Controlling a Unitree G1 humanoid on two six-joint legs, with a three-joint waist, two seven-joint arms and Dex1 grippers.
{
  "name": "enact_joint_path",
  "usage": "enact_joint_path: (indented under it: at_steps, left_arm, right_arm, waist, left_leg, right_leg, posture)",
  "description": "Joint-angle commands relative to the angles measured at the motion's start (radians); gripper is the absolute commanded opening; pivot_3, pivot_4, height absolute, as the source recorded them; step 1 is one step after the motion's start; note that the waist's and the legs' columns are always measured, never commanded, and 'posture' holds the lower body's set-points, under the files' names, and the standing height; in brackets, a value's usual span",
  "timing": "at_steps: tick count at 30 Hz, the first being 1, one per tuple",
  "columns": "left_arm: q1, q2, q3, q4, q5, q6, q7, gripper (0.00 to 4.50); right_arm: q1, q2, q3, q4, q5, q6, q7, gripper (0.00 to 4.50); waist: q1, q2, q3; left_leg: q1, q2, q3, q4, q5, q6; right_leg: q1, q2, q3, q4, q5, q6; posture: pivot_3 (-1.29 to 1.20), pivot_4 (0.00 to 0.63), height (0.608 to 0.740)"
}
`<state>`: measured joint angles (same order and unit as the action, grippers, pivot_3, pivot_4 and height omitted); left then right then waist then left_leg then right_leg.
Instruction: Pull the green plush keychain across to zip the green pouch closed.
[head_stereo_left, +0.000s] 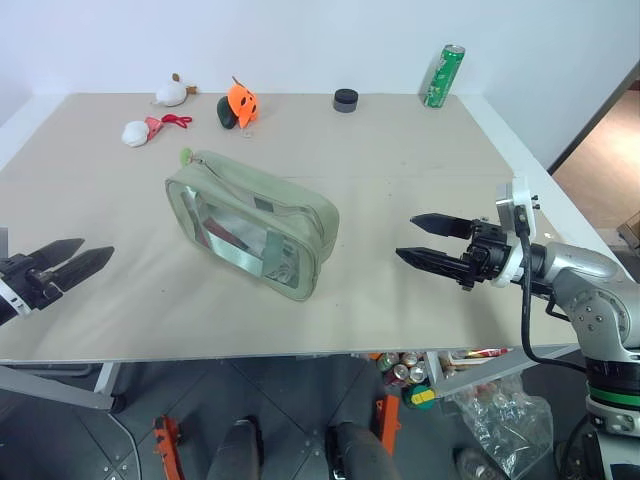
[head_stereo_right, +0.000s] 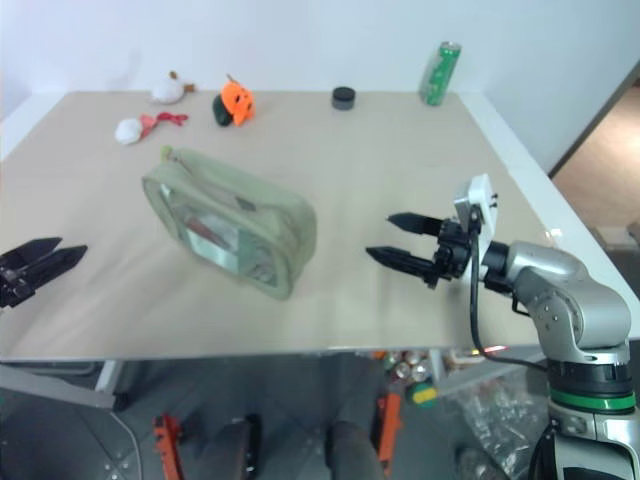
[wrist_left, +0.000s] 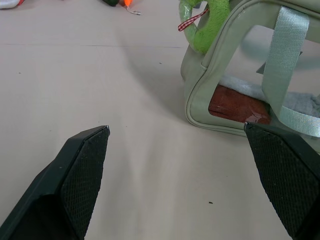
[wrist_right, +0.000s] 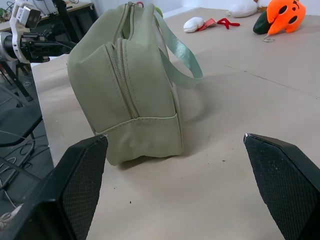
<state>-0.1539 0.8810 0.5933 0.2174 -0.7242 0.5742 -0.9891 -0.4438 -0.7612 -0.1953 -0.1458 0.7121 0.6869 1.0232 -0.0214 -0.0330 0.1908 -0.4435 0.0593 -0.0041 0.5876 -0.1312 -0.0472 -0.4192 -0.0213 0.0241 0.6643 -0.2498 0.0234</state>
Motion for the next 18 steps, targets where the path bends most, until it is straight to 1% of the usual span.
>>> enact_joint_path:
  at_steps: [1,6,14,17,18]
  left_arm:
    - [0.007,0.027,0.014,-0.041,0.003,-0.001,-0.010,4.46]
    - [-0.011,0.035,0.006,-0.088,-0.008,0.001,-0.027,4.46]
    - [-0.100,0.083,-0.007,-0.258,-0.092,0.064,-0.081,4.46]
    - [-0.147,0.102,-0.015,-0.304,-0.137,0.098,-0.100,4.46]
    - [-0.164,0.104,-0.026,-0.321,-0.144,0.098,-0.107,4.46]
  right_arm:
    - [-0.005,-0.020,-0.013,-0.041,0.007,-0.007,0.006,4.50]
    - [-0.045,-0.021,0.013,-0.074,0.011,0.020,-0.013,4.50]
    - [-0.251,0.010,0.058,-0.152,0.098,0.128,-0.057,4.50]
    - [-0.332,0.046,0.099,-0.177,0.129,0.158,-0.066,4.50]
    - [-0.362,0.064,0.137,-0.190,0.115,0.154,-0.062,4.50]
  waist:
    - [0.000,0.000,0.000]
    - [0.000,0.000,0.000]
    - [-0.001,0.000,0.000]
    - [-0.001,0.000,0.000]
    - [-0.001,0.000,0.000]
  left_leg:
    - [0.000,0.000,0.000,0.000,0.000,0.000]
    - [0.000,0.000,0.000,0.000,0.000,0.000]
    - [0.000,0.001,0.000,0.002,0.000,0.000]
    - [0.000,0.002,0.000,0.002,0.000,0.000]
    - [0.000,0.002,0.001,0.002,0.000,0.000]
  right_leg:
    - [0.000,0.000,0.000,0.000,0.000,0.000]
    - [0.000,0.000,0.000,0.000,0.001,0.002]
    - [0.000,0.002,0.001,0.001,0.002,0.000]
    - [0.000,0.002,0.001,0.001,0.003,0.001]
    - [0.000,0.002,0.001,0.001,0.003,0.002]
  posture:
    - [0.00,0.150,0.740]
    - [0.00,0.150,0.740]
    - [0.00,0.150,0.740]
    - [0.00,0.150,0.740]
    - [0.00,0.150,0.740]
